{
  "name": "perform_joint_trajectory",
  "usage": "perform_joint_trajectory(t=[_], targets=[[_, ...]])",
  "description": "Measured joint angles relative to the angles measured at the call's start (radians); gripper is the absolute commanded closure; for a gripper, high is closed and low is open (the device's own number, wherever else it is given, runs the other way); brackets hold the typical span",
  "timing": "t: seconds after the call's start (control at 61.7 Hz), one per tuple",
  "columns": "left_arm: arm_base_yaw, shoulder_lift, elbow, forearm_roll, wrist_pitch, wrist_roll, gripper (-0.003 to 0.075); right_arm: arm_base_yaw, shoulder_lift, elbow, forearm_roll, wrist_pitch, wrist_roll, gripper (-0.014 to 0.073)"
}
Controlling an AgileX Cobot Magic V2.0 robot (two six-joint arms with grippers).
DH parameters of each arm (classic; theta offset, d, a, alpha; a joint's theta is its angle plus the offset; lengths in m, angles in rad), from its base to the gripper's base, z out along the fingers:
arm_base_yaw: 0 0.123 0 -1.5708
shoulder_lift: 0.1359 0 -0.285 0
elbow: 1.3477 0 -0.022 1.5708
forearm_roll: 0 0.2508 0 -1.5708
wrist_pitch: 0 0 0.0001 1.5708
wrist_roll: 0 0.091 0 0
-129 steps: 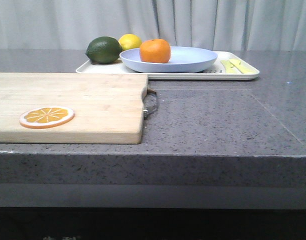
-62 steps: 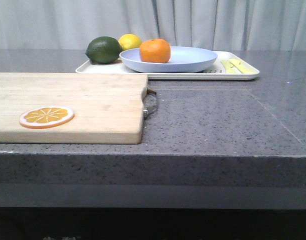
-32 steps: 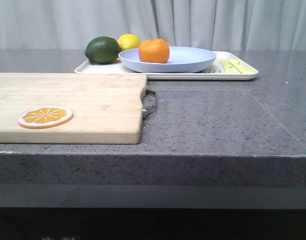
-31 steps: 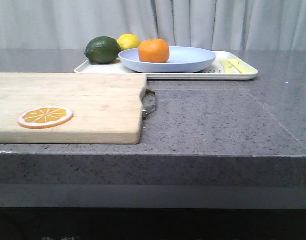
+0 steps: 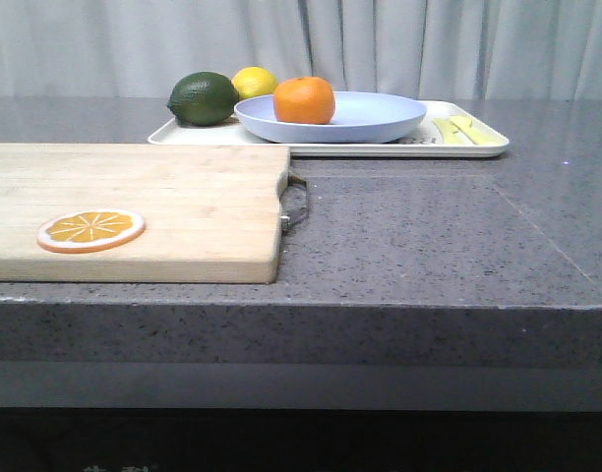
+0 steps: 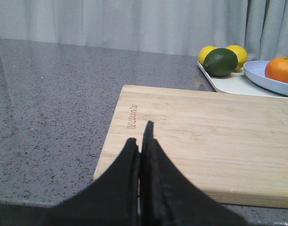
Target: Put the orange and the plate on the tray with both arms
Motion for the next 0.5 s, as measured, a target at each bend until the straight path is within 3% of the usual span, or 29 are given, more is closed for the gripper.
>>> perform_joint_trajectory(t=[0.502], targets=[[0.0, 0.0, 0.0, 0.0, -0.002, 0.0, 0.0738, 0.0, -0.011, 0.0, 0.0, 0.021, 0.004, 0.0706]])
